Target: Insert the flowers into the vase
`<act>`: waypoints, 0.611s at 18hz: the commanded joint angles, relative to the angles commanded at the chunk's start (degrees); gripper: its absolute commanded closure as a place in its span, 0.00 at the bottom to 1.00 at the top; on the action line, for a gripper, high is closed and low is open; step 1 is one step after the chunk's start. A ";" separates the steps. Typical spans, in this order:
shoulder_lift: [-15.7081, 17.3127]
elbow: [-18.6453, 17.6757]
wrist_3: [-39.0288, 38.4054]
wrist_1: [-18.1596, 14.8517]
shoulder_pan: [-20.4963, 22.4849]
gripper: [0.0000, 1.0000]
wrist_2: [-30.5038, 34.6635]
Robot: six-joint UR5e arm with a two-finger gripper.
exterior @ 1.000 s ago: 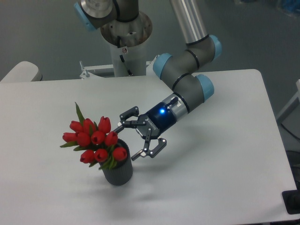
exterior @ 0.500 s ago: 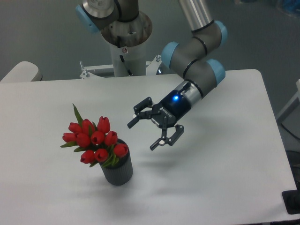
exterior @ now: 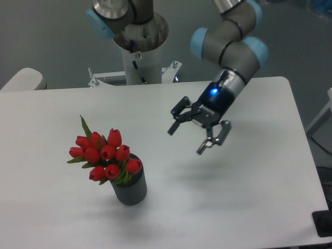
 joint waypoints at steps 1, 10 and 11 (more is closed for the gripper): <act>0.09 1.05 0.09 0.00 0.18 0.00 3.07; -2.19 14.76 0.96 -2.11 -0.43 0.00 30.22; -3.15 16.86 1.05 -2.28 -1.13 0.00 33.48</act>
